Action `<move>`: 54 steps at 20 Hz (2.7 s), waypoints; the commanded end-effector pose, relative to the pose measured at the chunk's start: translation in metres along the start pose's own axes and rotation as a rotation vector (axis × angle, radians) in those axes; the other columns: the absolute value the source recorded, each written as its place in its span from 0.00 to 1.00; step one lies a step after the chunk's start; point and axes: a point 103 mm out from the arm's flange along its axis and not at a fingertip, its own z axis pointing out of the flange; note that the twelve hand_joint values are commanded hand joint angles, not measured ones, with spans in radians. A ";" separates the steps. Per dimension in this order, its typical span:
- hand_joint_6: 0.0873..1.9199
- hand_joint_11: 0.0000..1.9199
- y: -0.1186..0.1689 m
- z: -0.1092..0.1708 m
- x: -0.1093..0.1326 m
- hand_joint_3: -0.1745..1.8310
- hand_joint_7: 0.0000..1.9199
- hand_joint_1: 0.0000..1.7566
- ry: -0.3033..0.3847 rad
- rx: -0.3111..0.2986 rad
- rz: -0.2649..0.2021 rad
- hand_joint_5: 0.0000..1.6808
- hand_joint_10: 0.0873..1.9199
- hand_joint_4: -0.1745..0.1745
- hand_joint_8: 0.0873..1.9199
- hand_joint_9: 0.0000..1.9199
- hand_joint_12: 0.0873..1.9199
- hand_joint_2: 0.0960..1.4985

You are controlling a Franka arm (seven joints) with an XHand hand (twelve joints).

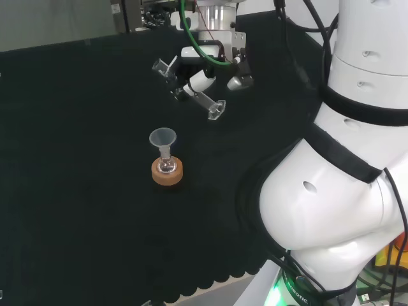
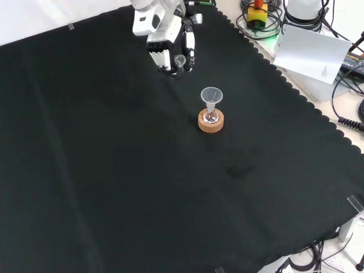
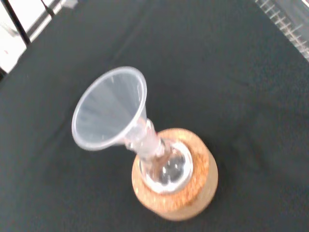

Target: Put the graduated cylinder back on the table.

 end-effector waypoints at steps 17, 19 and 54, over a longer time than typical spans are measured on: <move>0.51 0.71 0.087 0.018 -0.068 0.00 0.67 0.64 0.225 -0.359 -0.093 0.59 0.00 0.20 0.06 0.75 0.31 0.79; 0.51 0.71 0.092 0.022 -0.069 0.00 0.67 0.64 0.229 -0.395 -0.098 0.59 0.00 0.21 0.06 0.74 0.31 0.79; 0.54 0.68 0.144 0.065 -0.086 0.00 0.62 0.64 0.306 -0.532 -0.109 0.57 0.00 0.16 0.06 0.71 0.33 0.80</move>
